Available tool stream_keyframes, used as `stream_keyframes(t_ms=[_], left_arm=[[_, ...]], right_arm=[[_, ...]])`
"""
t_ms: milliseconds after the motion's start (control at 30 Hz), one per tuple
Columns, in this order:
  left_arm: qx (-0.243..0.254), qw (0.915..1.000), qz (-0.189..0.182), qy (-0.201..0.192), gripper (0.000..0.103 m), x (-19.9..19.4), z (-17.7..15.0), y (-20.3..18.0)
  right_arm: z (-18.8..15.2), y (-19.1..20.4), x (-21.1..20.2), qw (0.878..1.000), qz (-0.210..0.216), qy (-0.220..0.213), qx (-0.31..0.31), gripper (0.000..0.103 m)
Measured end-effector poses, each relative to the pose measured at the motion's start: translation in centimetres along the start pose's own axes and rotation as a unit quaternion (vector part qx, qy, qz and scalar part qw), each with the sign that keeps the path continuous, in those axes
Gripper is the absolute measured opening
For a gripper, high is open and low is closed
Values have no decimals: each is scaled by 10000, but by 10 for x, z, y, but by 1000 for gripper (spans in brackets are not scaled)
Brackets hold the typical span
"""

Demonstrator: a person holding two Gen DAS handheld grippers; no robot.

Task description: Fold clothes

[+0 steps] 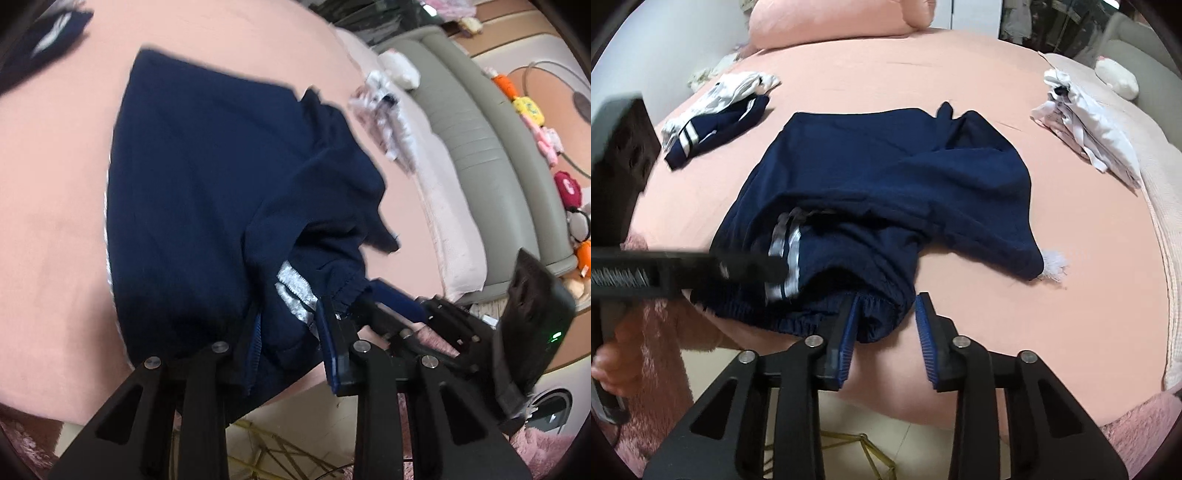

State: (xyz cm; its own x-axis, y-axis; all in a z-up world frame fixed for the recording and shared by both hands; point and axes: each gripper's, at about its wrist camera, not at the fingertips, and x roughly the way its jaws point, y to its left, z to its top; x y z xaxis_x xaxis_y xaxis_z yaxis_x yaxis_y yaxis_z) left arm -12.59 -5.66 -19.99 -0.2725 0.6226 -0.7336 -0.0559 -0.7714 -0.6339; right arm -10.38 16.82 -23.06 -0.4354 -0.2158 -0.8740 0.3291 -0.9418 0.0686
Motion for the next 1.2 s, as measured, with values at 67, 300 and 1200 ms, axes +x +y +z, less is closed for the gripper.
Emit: stream_keyframes(t_ms=[67,300,1200], left_arm=[[14,10000,-34,-31,29,3,1,-2],[-109,9960,-546,-698,11,-27,5,-5],[61,9943,173,-1049,7,-55,9,-15]], right_arm=[[0,-3,1,9998,160,-1,100,25],[-4,-3,-6,9992,361,166,-30,31],[0,-15,-8,9970,491,-126,584,24]])
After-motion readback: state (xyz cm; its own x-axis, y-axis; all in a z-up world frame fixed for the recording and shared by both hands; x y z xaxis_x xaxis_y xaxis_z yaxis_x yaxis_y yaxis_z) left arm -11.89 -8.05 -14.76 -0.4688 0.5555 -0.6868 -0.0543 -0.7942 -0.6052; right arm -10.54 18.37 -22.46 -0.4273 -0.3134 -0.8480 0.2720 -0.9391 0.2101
